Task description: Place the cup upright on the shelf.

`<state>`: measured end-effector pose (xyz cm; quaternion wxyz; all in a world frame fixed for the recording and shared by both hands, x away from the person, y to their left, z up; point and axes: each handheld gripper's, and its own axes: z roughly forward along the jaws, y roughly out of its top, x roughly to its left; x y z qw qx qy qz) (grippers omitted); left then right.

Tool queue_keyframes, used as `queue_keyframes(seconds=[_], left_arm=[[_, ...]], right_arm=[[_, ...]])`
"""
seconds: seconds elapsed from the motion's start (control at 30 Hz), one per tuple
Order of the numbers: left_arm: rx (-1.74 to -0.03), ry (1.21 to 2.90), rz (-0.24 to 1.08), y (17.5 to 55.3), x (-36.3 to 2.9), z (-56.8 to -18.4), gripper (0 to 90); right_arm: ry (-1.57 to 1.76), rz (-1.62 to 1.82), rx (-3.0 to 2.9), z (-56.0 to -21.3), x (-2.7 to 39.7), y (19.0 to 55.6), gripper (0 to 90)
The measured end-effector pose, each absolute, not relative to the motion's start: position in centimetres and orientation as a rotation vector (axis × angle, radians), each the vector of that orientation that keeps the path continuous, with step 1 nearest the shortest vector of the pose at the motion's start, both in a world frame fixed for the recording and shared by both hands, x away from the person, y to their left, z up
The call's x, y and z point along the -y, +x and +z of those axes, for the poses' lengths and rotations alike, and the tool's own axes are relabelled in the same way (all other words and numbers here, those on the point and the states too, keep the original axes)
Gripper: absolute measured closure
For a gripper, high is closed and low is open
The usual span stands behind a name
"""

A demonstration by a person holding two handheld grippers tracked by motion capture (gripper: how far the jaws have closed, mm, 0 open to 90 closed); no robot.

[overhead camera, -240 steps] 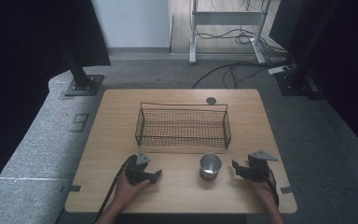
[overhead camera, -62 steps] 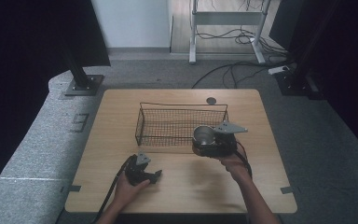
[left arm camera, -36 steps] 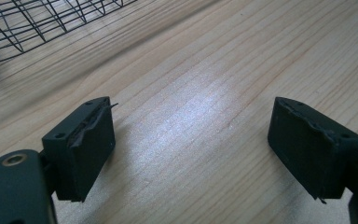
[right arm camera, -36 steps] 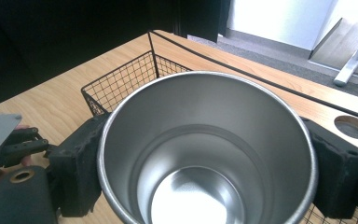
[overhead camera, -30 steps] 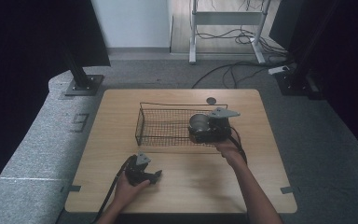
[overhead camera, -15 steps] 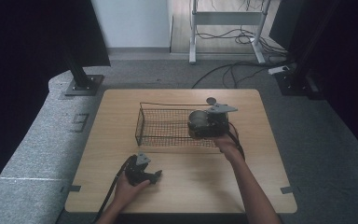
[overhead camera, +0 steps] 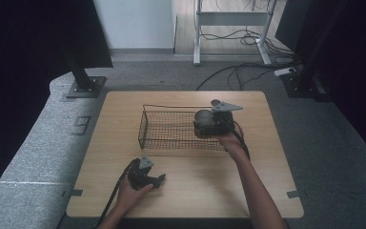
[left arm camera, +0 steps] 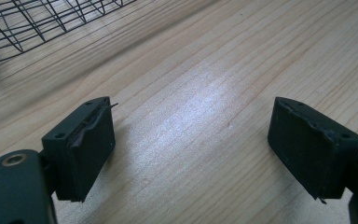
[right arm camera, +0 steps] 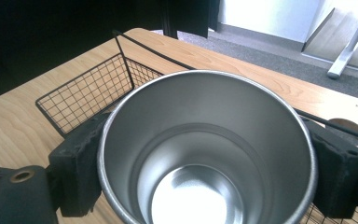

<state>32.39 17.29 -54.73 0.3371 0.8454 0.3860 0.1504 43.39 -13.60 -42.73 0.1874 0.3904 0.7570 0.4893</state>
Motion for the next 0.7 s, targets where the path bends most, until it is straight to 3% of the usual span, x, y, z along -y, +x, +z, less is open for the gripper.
queue_keyframes(seconds=[0.7], left_arm=[[-1.005,2.207,0.393,32.4,-17.3,-54.7,14.6]], right_arm=[[1.169,1.313,-2.172,-45.6,12.9,45.3,13.6]])
